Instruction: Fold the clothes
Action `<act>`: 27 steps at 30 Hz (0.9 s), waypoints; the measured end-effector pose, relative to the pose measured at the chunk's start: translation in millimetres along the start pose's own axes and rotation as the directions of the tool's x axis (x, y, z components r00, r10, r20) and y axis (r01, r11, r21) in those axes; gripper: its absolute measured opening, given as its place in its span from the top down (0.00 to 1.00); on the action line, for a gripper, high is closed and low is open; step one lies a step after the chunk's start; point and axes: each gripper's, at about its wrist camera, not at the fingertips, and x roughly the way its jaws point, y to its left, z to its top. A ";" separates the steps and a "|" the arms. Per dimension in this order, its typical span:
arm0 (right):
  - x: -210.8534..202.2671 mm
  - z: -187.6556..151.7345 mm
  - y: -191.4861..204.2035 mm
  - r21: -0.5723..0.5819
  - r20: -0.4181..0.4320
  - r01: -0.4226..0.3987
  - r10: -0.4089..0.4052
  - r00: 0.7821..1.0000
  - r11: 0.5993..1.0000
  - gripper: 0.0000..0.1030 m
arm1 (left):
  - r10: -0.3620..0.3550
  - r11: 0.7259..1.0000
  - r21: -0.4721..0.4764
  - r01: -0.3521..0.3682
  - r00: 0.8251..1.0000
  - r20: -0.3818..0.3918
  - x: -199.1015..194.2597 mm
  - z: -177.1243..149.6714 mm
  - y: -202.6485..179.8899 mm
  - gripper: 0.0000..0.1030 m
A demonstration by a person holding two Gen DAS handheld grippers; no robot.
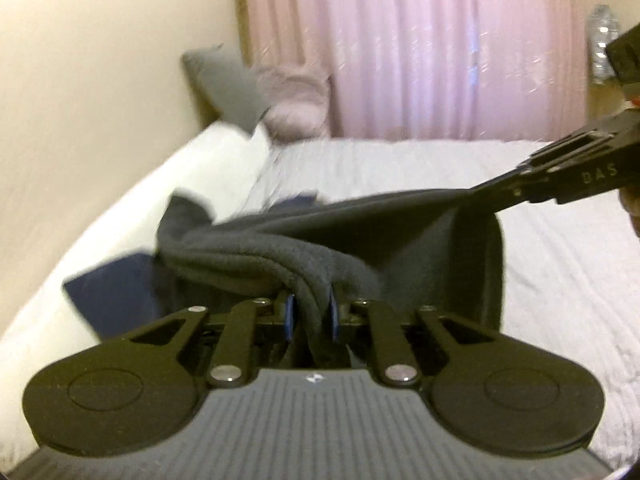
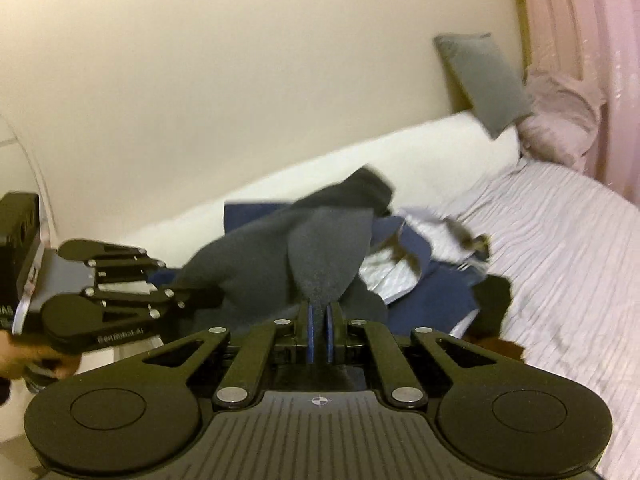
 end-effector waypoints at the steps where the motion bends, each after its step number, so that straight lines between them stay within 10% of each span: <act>1: -14.7 1.2 -3.9 0.000 0.021 0.008 -0.008 1.000 1.000 0.96 | -0.018 1.000 0.014 0.018 1.000 0.016 -1.5 7.4 -15.2 0.88; 9: -161.8 -40.5 -75.9 0.067 0.106 0.133 -0.140 0.984 0.989 0.96 | -0.180 0.975 0.137 0.173 0.983 0.044 -10.8 40.2 -187.6 0.88; 15: -296.7 -126.6 -152.3 0.154 0.071 0.243 -0.256 0.964 0.958 0.96 | -0.362 0.918 0.161 0.362 0.932 -0.026 -8.1 32.1 -382.7 0.88; 20: -412.5 -193.2 -210.8 0.227 -0.031 0.411 -0.415 0.909 0.883 0.96 | -0.561 0.804 0.151 0.576 0.817 -0.130 -2.8 20.8 -526.3 0.88; 27: -501.1 -272.1 -265.2 0.313 -0.223 0.632 -0.592 0.774 0.708 0.96 | -0.688 0.649 0.069 0.758 0.623 -0.373 51.7 2.7 -647.9 0.73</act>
